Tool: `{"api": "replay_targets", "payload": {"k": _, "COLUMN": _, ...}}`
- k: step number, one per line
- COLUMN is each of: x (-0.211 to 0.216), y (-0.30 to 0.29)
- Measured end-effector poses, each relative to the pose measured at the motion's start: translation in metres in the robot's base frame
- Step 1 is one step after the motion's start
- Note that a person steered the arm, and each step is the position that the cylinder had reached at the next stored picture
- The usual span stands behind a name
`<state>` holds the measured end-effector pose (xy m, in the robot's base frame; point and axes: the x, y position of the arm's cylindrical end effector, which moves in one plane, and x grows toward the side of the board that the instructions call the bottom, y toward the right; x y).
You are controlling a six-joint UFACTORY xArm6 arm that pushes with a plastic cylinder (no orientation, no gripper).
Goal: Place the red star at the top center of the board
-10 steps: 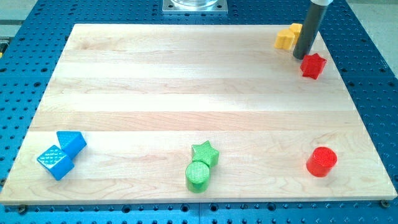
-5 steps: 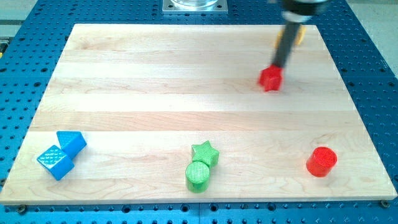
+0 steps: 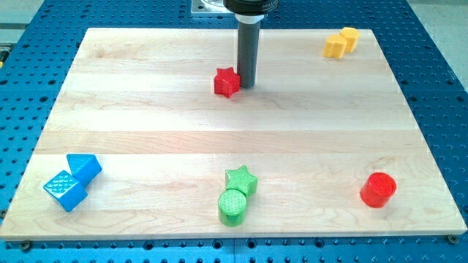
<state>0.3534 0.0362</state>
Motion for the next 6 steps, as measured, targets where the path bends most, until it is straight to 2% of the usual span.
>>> {"api": "replay_targets", "payload": {"k": 1, "x": 0.063, "y": -0.001}}
{"api": "replay_targets", "payload": {"k": 2, "x": 0.053, "y": -0.056}}
{"api": "replay_targets", "payload": {"k": 3, "x": -0.014, "y": -0.056}}
{"api": "replay_targets", "payload": {"k": 4, "x": -0.047, "y": -0.044}}
{"api": "replay_targets", "payload": {"k": 5, "x": -0.067, "y": -0.031}}
{"api": "replay_targets", "payload": {"k": 6, "x": -0.069, "y": 0.011}}
